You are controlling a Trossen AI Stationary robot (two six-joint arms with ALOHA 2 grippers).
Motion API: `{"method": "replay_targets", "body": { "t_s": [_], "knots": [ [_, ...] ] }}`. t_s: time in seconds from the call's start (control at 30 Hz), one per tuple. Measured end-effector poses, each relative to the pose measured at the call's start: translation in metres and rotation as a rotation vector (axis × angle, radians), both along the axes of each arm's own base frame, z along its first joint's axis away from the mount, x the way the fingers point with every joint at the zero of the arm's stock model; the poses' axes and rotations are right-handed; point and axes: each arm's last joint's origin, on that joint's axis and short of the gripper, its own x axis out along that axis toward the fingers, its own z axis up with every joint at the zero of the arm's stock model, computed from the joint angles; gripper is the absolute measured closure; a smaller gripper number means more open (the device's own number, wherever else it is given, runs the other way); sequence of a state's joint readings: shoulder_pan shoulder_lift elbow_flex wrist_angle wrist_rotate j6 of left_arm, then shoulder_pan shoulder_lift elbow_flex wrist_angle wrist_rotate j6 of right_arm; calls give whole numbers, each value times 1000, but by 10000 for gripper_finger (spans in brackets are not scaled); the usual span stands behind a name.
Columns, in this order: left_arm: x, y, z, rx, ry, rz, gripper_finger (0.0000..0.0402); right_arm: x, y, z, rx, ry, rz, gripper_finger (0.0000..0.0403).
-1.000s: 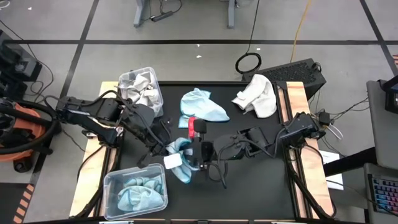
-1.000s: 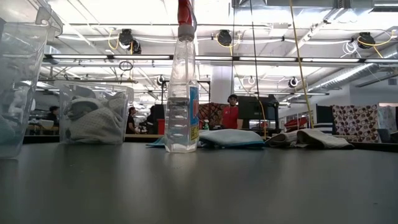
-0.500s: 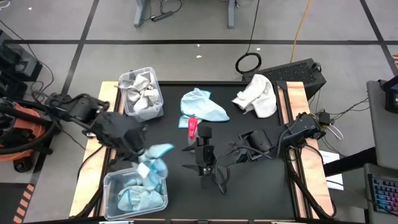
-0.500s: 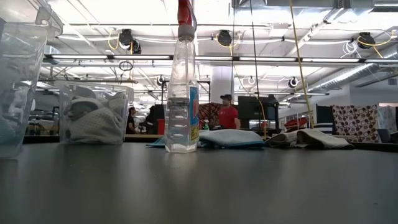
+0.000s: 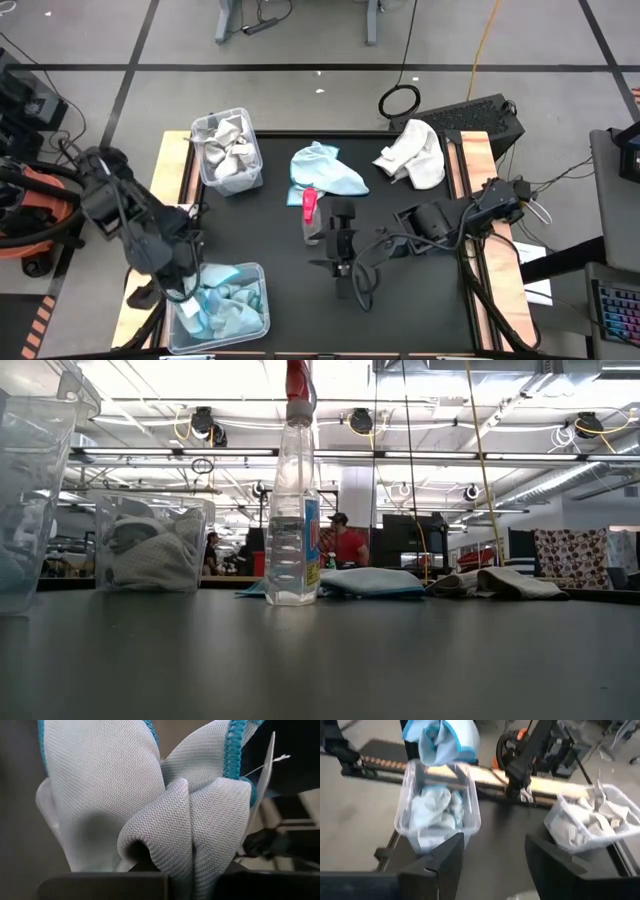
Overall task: Sort microfiber towel by color & place in baskets
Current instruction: Put the blue towel into the bottom transparent bin
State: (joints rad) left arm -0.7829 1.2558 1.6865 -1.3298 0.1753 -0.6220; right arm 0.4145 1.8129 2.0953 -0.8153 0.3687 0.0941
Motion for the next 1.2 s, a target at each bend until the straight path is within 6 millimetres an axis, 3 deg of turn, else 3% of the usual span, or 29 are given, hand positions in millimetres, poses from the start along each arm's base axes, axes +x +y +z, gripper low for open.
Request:
{"method": "replay_targets", "body": {
  "t_s": [0.47,0.93,1.2],
  "knots": [
    [0,-26,-61,244,118,-1,369,-35,-1,-8,42,234,-66,205],
    [36,-69,-140,272,235,125,365,-80,-13,-11,-90,488,-152,205],
    [51,-87,-186,433,402,196,364,-86,-17,-13,-178,525,-181,205]
  ]
}}
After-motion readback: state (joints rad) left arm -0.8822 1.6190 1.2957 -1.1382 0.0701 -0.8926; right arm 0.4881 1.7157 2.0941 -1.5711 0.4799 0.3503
